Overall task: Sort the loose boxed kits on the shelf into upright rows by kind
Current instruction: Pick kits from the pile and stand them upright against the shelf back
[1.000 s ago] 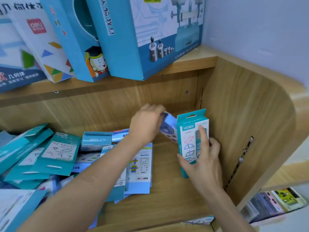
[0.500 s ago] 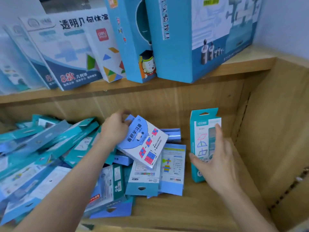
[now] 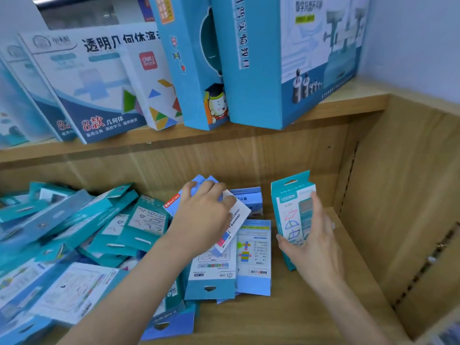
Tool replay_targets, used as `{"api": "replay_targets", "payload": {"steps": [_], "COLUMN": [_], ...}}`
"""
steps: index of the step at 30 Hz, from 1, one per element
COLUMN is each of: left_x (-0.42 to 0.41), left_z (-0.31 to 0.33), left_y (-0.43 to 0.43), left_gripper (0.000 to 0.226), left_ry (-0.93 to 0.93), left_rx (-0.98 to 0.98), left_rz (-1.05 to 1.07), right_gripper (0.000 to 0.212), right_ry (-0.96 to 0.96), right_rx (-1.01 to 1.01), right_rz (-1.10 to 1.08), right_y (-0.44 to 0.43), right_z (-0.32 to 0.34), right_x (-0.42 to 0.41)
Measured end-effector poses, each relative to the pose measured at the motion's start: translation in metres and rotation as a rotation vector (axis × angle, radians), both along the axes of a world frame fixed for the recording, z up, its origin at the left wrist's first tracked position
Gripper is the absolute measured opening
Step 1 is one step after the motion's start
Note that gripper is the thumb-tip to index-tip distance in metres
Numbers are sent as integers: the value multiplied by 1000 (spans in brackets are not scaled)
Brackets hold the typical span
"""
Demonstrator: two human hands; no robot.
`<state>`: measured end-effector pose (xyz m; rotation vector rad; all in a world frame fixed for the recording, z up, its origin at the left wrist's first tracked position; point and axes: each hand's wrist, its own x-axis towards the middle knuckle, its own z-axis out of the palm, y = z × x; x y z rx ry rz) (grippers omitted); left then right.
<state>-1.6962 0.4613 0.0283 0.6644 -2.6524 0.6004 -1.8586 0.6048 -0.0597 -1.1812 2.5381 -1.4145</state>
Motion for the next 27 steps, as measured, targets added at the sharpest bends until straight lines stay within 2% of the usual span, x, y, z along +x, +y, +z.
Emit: {"api": "replay_targets", "payload": {"steps": [1, 3, 5, 8, 10, 12, 18, 22, 27], "left_x": [-8, -31, -56, -86, -102, -120, -173, -191, -197], "left_z": [6, 16, 15, 9, 7, 6, 6, -3, -9], "left_y": [9, 26, 38, 39, 35, 30, 9, 9, 15], "left_gripper": [33, 52, 65, 46, 35, 34, 28, 27, 36], "left_ry": [53, 166, 219, 330, 392, 416, 355, 442, 579], "left_rx": [142, 544, 813, 996, 998, 935, 748, 776, 809], "left_rz": [-32, -53, -50, -58, -47, -38, 6, -51, -87], "right_gripper": [112, 114, 115, 114, 110, 102, 83, 79, 76], "right_ry": [-4, -3, 6, 27, 36, 75, 94, 68, 67], "right_rx": [-9, -26, -45, -58, -51, -35, -12, -4, -4], "right_rz": [-6, -11, -12, -29, -52, -71, -1, 19, 27], "right_y": [1, 2, 3, 6, 10, 14, 21, 14, -3], "right_z": [-1, -2, -2, -3, -5, -7, -3, 7, 11], "right_x": [0, -1, -2, -5, -10, -17, -37, -50, -69]}}
